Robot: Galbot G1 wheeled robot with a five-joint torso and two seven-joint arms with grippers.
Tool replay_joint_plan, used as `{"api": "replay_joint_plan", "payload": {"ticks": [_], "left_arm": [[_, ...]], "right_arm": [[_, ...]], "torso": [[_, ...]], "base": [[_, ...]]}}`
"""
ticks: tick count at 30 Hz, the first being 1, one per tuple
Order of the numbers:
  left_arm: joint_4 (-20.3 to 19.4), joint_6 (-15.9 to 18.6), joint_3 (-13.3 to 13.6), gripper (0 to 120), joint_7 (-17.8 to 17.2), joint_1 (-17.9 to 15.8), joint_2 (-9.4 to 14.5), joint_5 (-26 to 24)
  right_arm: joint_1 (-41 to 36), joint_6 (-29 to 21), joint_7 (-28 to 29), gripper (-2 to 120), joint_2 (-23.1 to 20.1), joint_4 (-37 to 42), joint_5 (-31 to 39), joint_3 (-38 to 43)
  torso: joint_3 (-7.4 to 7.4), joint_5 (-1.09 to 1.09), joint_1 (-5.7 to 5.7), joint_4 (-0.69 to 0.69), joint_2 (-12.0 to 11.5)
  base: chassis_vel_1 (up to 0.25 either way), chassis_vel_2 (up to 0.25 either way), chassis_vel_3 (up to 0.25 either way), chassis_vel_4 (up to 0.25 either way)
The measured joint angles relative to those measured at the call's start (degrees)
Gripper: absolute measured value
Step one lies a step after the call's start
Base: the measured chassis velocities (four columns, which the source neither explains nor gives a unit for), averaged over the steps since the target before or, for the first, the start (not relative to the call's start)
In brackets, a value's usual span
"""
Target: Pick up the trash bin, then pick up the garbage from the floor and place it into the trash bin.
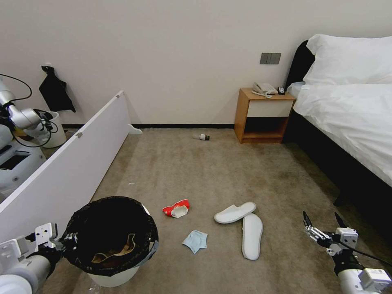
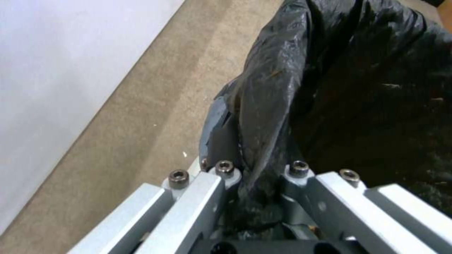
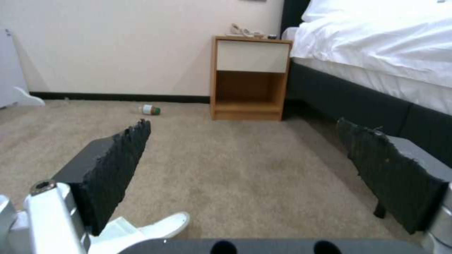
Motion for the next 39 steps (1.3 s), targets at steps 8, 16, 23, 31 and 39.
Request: {"api": "replay_joint_plan", "payload": {"ticks": [8, 16, 23, 31, 39], "left_arm": [[-0.1, 0.0, 0.1, 4, -0.1, -0.1, 0.2, -0.1], [-0.1, 0.0, 0.1, 4, -0.1, -0.1, 0.2, -0.2], [-0.1, 0.0, 0.2, 4, -0.1, -0.2, 0.3, -0.2], [0.1, 0.0, 0.5, 4, -0.3, -0.5, 0.4, -0.2], [0.3, 0.0, 0.7, 4, -0.3, -0.9, 0.4, -0.2]], "right_arm": [[0.0, 0.0, -0.4, 100, -0.4, 0.0, 0.5, 0.3], [0.3, 0.0, -1.3, 100, -0.6, -0.2, 1.1, 0.3], [0.4, 0.0, -1.6, 100, -0.7, -0.3, 1.2, 0.3], [0.7, 0.0, -1.9, 100, -1.0, -0.7, 1.3, 0.6], [1.0, -0.9, -0.7, 100, -1.0, -0.9, -2.7, 0.7]], "torso": [[0.00, 0.00, 0.00, 0.00, 0.0], [0.00, -0.01, 0.00, 0.00, 0.0], [0.00, 0.00, 0.00, 0.00, 0.0], [0.00, -0.01, 0.00, 0.00, 0.0], [0.00, 0.00, 0.00, 0.00, 0.0]], "base": [[-0.066, 0.065, 0.061, -0.061], [-0.060, 0.067, 0.070, -0.062], [-0.065, 0.065, 0.075, -0.068], [-0.063, 0.066, 0.063, -0.057], [-0.055, 0.051, 0.060, -0.070]]}}
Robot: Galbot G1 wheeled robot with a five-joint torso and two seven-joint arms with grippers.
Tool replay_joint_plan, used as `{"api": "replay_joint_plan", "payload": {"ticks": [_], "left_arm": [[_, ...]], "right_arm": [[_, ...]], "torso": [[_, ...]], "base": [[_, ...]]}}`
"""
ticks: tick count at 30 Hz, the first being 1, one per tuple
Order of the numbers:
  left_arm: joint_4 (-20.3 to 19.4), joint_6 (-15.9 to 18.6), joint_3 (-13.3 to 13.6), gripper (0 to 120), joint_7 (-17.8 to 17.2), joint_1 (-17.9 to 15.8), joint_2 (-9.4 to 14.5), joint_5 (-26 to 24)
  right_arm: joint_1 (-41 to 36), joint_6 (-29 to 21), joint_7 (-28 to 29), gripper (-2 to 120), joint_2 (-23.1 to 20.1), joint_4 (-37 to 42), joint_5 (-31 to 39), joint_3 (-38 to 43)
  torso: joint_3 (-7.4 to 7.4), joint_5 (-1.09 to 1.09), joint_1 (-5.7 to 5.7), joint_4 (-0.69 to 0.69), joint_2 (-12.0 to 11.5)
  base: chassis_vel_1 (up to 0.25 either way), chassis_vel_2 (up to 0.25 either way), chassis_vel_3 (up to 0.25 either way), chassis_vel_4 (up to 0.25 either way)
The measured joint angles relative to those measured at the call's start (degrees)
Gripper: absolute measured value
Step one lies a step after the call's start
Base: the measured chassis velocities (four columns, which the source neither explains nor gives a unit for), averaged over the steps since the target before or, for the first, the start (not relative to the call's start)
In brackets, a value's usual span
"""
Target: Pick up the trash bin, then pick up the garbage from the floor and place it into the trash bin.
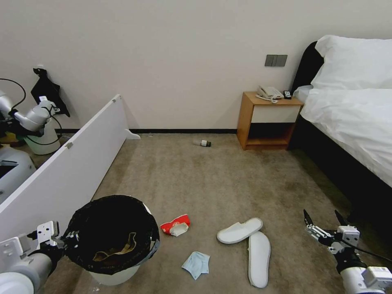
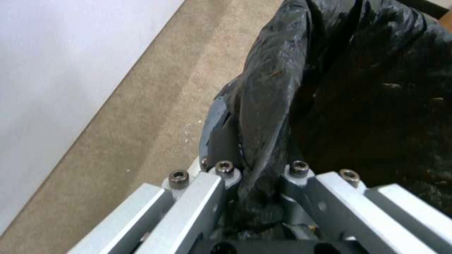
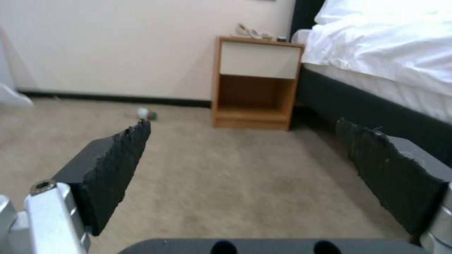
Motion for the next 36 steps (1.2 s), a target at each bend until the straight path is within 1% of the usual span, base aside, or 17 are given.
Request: {"api": "replay_joint_plan", "payload": {"ticks": [5, 8, 9, 12, 13, 14, 16, 20, 22, 25, 26, 28, 29, 30, 32, 35, 36], "left_arm": [[0.1, 0.0, 0.2, 4, -0.1, -0.1, 0.0, 0.1], [0.1, 0.0, 0.2, 4, -0.2, -0.1, 0.1, 0.1], [0.1, 0.0, 0.2, 4, -0.2, -0.1, 0.1, 0.1], [0.1, 0.0, 0.2, 4, -0.2, -0.1, 0.1, 0.1], [0.1, 0.0, 0.1, 4, -0.2, 0.0, 0.1, 0.1], [0.1, 0.0, 0.1, 4, -0.2, 0.0, 0.1, 0.1], [-0.1, 0.0, 0.1, 4, -0.4, 0.0, 0.2, 0.2], [-0.4, 0.0, 0.2, 4, -0.7, 0.0, 0.3, 0.2], [-1.0, 0.0, 0.2, 4, -0.9, 0.0, 0.4, 0.2], [-1.2, 0.0, 0.2, 4, -1.0, 0.1, 0.5, 0.2], [-1.4, 0.0, 0.1, 4, -1.1, 0.3, 0.5, 0.2], [-1.7, 0.0, -0.1, 4, -1.1, 0.5, 0.5, 0.2], [-1.7, 0.0, -0.1, 4, -1.1, 0.5, 0.5, 0.2], [-1.8, 0.0, -0.3, 4, -1.1, 0.6, 0.5, 0.2], [-2.0, 0.0, -0.4, 4, -1.2, 0.7, 0.5, 0.2], [-2.2, 0.0, -0.4, 4, -1.2, 0.7, 0.5, 0.2], [-2.3, 0.0, -0.4, 4, -1.3, 0.7, 0.5, 0.2]], "right_arm": [[-0.5, -2.7, 1.7, 100, -0.4, 0.0, -2.5, -1.8], [-0.8, -5.3, 3.8, 100, -1.1, 0.3, -2.8, -3.7], [-0.8, -7.3, 6.0, 100, -1.6, 0.8, -3.0, -5.1], [-0.8, -9.3, 6.8, 100, -2.1, 1.5, -3.0, -6.2], [-0.6, -11.9, 6.8, 100, -2.5, 2.4, -3.0, -7.6], [-0.6, -11.9, 6.8, 100, -2.5, 2.4, -3.0, -7.6], [0.9, -16.7, 7.5, 100, -3.0, 3.8, -1.2, -11.7], [2.3, -18.2, 9.5, 100, -2.9, 3.5, -0.8, -15.0], [3.8, -19.3, 14.8, 100, -2.9, 1.9, -1.6, -19.8], [4.4, -20.0, 16.5, 100, -2.9, 1.0, -2.0, -21.3], [5.3, -21.0, 18.7, 100, -3.2, -0.1, -1.8, -23.8], [6.3, -24.3, 19.7, 100, -3.2, -0.4, -1.6, -25.6], [6.3, -24.3, 19.7, 100, -3.2, -0.4, -1.6, -25.6], [7.0, -28.1, 20.2, 100, -3.2, -0.3, -1.7, -27.1], [7.7, -30.0, 21.0, 100, -3.2, -0.3, -1.9, -28.3], [8.6, -32.1, 22.7, 100, -3.3, -0.5, -2.0, -30.3], [9.5, -35.1, 25.2, 100, -3.3, -0.9, -1.9, -32.9]], "torso": [[0.00, 0.00, 0.00, -0.01, 0.0], [0.00, 0.00, 0.00, -0.01, 0.0], [0.00, 0.01, 0.00, 0.00, 0.0], [0.00, -0.01, 0.00, 0.00, 0.0], [0.00, -0.01, 0.00, -0.01, 0.0], [0.00, -0.01, 0.00, -0.01, 0.0], [0.00, -0.02, 0.00, 0.01, 0.0], [0.00, 0.00, -0.01, 0.01, 0.0], [0.00, 0.00, 0.00, 0.00, 0.0], [0.00, 0.00, 0.00, 0.00, 0.0], [0.00, -0.01, 0.00, 0.00, 0.0], [0.00, 0.01, 0.00, 0.00, 0.0], [0.00, 0.01, 0.00, 0.00, 0.0], [0.00, -0.01, 0.00, 0.02, 0.0], [0.00, -0.01, 0.00, -0.02, 0.0], [0.00, -0.01, 0.00, 0.00, 0.0], [0.00, 0.00, 0.00, 0.00, 0.0]], "base": [[0.000, 0.000, 0.000, 0.000], [0.000, 0.000, 0.000, 0.000], [0.000, 0.000, 0.000, 0.000], [0.000, 0.000, 0.000, 0.000], [0.000, 0.000, 0.000, 0.000], [0.000, 0.000, 0.000, 0.000], [0.000, 0.000, 0.000, 0.000], [0.000, 0.000, 0.000, 0.000], [0.000, 0.000, 0.000, 0.000], [0.000, 0.000, 0.000, 0.000], [0.000, 0.000, 0.000, 0.000], [0.000, 0.000, 0.000, 0.000], [0.000, 0.000, 0.000, 0.000], [0.000, 0.000, 0.000, 0.000], [0.000, 0.000, 0.000, 0.000], [0.000, 0.000, 0.000, 0.000], [0.000, 0.000, 0.000, 0.000]]}}
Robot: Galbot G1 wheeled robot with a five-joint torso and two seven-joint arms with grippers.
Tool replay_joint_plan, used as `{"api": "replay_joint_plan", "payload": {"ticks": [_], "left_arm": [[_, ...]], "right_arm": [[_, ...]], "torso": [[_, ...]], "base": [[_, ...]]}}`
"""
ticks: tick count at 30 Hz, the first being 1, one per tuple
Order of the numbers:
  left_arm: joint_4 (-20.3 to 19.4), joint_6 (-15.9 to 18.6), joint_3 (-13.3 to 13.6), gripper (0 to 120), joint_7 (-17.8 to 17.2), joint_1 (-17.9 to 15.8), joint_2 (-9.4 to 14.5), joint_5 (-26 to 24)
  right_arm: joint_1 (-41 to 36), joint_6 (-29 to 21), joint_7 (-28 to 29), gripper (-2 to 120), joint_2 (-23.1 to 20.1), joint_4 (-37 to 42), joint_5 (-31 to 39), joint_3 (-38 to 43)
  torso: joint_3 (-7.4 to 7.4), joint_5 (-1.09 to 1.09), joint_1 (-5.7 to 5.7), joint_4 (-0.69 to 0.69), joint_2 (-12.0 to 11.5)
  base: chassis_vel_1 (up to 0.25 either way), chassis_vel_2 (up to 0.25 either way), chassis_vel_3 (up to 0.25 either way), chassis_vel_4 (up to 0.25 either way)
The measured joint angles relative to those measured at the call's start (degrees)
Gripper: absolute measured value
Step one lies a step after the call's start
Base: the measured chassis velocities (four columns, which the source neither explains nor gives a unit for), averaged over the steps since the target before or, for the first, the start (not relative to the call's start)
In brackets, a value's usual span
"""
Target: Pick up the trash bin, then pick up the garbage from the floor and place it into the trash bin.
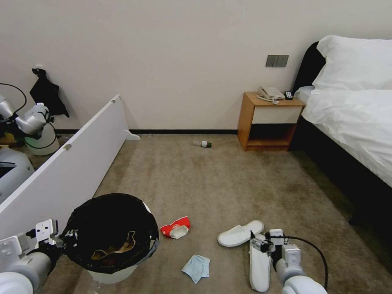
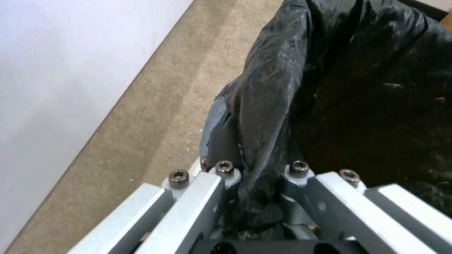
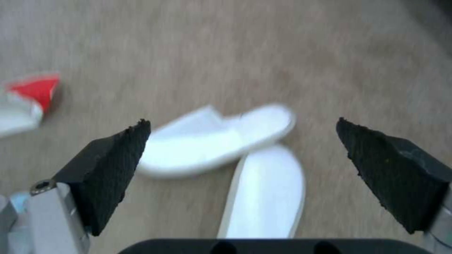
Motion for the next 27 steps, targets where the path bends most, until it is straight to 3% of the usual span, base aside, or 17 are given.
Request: {"api": "replay_joint_plan", "payload": {"ticks": [11, 18, 27], "left_arm": [[-0.4, 0.0, 0.6, 4, -0.2, 0.2, -0.3, 0.3], [-0.8, 0.0, 0.6, 4, -0.2, 0.4, -0.5, 0.4], [-1.0, 0.0, 0.6, 4, -0.2, 0.6, -0.7, 0.7]], "right_arm": [[5.5, -7.1, 6.8, 100, 1.2, -5.7, 1.1, -7.5], [10.9, -11.5, 13.9, 100, 4.2, -11.5, 7.2, -9.0], [14.5, -12.1, 15.0, 100, 7.1, -15.9, 9.1, -8.5]], "torso": [[0.00, -0.01, 0.00, 0.00, 0.0], [0.00, 0.00, 0.00, 0.00, 0.0], [0.00, 0.00, 0.00, 0.00, 0.0]], "base": [[0.000, 0.000, 0.000, 0.000], [0.000, 0.000, 0.000, 0.000], [0.000, 0.000, 0.000, 0.000]]}}
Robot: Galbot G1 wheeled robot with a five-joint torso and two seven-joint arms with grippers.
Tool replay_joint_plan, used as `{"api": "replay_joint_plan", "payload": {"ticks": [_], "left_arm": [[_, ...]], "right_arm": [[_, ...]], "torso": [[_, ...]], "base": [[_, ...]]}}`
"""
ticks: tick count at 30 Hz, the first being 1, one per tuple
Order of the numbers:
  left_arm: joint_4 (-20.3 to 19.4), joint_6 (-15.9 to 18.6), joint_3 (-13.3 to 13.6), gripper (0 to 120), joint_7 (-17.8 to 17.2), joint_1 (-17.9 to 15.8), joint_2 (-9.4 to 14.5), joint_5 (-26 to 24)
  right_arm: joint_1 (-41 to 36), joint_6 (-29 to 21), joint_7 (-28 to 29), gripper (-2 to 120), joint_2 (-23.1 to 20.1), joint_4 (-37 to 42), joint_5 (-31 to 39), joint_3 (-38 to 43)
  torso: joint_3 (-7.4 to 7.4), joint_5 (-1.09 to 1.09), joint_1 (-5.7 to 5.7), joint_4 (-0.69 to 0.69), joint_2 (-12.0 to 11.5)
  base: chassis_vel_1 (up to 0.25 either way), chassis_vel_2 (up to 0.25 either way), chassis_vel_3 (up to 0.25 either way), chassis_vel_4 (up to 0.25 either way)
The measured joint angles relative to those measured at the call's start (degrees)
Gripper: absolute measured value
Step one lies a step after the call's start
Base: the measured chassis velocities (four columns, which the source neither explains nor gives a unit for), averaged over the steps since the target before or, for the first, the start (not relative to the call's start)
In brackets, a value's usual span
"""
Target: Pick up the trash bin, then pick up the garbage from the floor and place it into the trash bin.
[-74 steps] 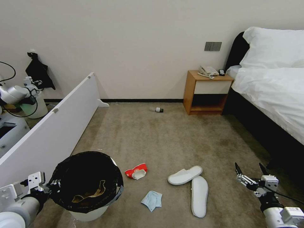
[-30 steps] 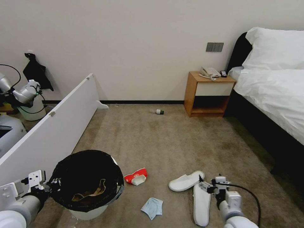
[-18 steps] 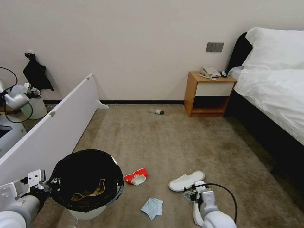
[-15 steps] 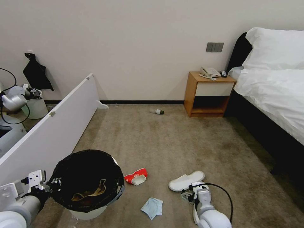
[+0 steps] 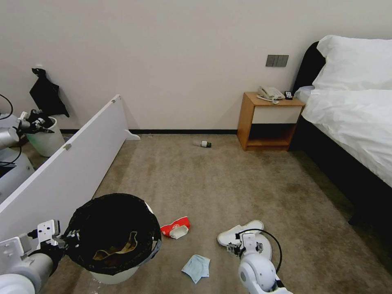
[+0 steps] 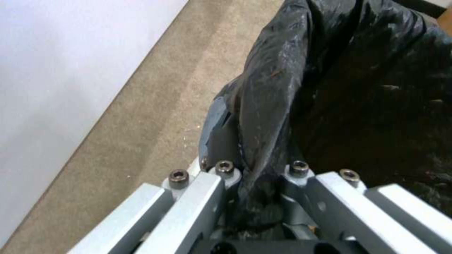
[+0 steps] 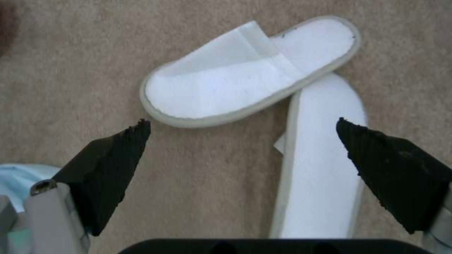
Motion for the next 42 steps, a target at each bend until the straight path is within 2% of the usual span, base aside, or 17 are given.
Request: {"api": "replay_joint_plan", "payload": {"ticks": [6, 18, 42], "left_arm": [[0.0, 0.0, -0.6, 4, 0.2, 0.3, 0.1, -0.1], [0.3, 0.0, -1.1, 4, 0.4, 0.3, 0.1, -0.4], [-0.4, 0.0, -1.2, 4, 0.4, 0.5, -0.1, -0.4]], "right_arm": [[4.4, 0.0, 0.2, 100, 2.6, -5.1, -0.2, 0.3], [8.0, 0.2, 0.3, 100, 5.3, -12.0, -3.1, -0.2], [4.8, 0.3, -1.2, 100, 1.2, -12.8, -7.9, 0.4]], "torso": [[0.00, 0.00, 0.00, 0.00, 0.0], [0.00, 0.00, 0.00, 0.01, 0.0], [-0.01, 0.01, 0.00, 0.00, 0.0]], "base": [[0.000, 0.000, 0.000, 0.000], [0.000, 0.000, 0.000, 0.000], [0.000, 0.000, 0.000, 0.000]]}}
